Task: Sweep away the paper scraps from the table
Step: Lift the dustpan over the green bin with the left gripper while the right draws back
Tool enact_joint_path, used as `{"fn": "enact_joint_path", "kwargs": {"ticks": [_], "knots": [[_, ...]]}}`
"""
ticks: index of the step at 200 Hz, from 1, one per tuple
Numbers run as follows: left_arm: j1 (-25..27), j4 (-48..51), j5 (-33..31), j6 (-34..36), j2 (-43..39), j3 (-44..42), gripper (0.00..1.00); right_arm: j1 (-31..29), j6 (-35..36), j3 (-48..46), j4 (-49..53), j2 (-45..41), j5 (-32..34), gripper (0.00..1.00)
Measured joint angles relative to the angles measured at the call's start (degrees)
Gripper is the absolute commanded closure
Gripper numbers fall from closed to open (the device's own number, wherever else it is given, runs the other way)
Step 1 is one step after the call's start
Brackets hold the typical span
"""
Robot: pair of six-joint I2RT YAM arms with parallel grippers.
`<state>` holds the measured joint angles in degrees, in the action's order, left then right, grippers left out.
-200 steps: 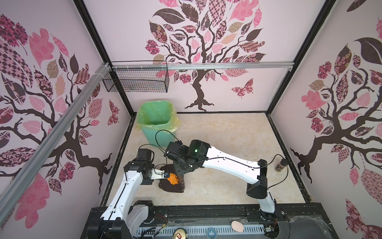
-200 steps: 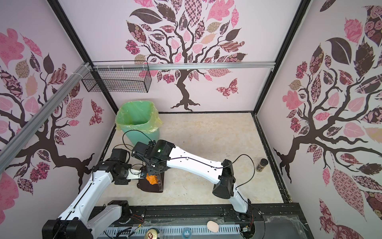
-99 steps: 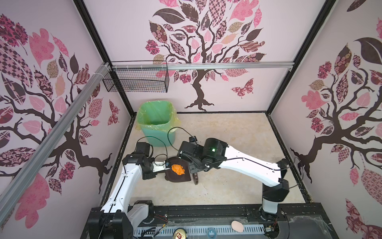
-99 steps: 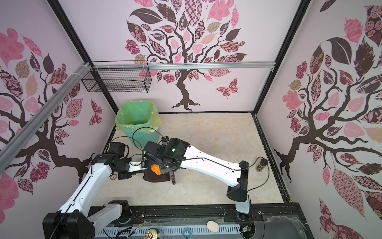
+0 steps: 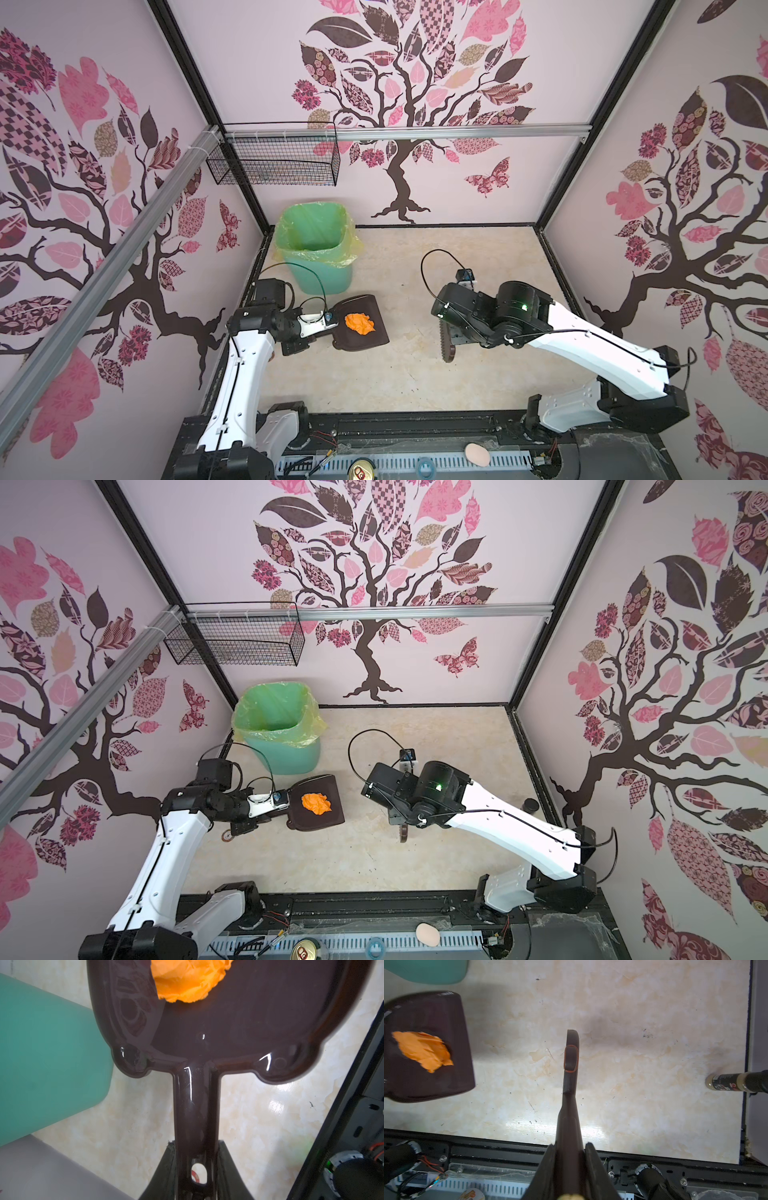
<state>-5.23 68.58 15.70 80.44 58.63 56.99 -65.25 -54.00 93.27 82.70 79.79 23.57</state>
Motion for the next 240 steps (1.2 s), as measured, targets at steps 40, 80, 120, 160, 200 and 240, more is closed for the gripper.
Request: {"fn": "enact_joint_path", "kwargs": {"ticks": [40, 80, 120, 160, 200, 240], "knots": [[-0.2, 5.5, -0.3, 2.0, 2.4, 10.8, 1.00, 0.5, 0.1, -4.7, -2.6, -0.1, -0.8, 1.00], [-0.7, 11.2, -0.4, 3.0, 7.9, 22.9, 1.00, 1.0, 1.4, -5.3, -5.0, 0.0, -1.3, 1.00], [-1.2, 16.9, -0.4, 3.7, 14.6, 34.6, 1.00, 1.3, 2.8, -5.3, -6.4, 0.0, -1.8, 1.00], [-2.6, 21.6, -0.1, 4.3, 21.1, 46.0, 1.00, 1.4, 3.5, -6.9, -8.3, 0.0, -2.6, 1.00], [-5.6, 24.6, 0.5, 5.5, 30.0, 60.9, 1.00, 1.6, 4.3, -8.1, -9.2, 0.0, -3.2, 1.00], [-7.9, 24.6, 1.0, 6.0, 37.2, 68.8, 1.00, 1.6, 4.9, -8.6, -10.3, 0.0, -3.8, 1.00]]}}
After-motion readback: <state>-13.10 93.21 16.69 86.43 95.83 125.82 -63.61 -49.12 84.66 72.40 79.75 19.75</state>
